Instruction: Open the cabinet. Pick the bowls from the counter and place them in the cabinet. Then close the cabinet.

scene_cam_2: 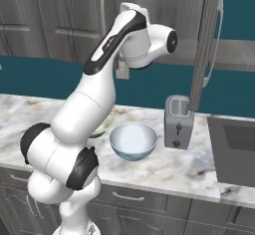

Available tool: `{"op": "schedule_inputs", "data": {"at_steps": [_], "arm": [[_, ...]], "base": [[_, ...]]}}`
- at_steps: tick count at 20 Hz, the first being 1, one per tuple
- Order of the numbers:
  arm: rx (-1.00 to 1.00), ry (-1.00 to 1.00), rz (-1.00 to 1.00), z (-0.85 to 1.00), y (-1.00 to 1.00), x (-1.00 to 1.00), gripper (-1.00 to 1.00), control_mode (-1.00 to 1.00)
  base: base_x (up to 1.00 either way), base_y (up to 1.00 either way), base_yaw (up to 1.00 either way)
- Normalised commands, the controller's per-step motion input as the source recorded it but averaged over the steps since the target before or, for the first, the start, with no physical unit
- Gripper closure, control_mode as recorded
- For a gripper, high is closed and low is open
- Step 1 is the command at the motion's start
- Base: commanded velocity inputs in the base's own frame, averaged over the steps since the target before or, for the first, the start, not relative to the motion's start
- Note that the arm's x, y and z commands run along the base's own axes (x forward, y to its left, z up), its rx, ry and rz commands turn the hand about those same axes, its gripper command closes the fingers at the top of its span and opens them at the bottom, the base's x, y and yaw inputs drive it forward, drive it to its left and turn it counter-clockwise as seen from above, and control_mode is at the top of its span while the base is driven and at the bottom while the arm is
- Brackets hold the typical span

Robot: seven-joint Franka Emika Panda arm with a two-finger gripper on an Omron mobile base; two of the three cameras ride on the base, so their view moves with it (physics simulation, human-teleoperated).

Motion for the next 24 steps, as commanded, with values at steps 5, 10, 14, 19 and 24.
{"op": "schedule_inputs", "data": {"at_steps": [5, 10, 14, 19, 24], "arm": [[-0.07, -0.16, 0.09, 0.13, 0.92, -0.97, -1.00, -1.00], [-0.13, -0.16, 0.09, 0.06, 1.00, -1.00, -1.00, -1.00], [-0.15, -0.11, 0.12, 0.00, 1.00, -1.00, -1.00, -1.00], [-0.15, -0.07, 0.15, 0.00, 1.00, -1.00, -1.00, -1.00], [-0.13, -0.06, 0.13, -0.07, 1.00, -0.91, -1.00, -1.00]], "base": [[0.00, 0.00, 0.00], [0.00, 0.00, 0.00], [0.00, 0.00, 0.00], [0.00, 0.00, 0.00], [0.00, 0.00, 0.00]]}}
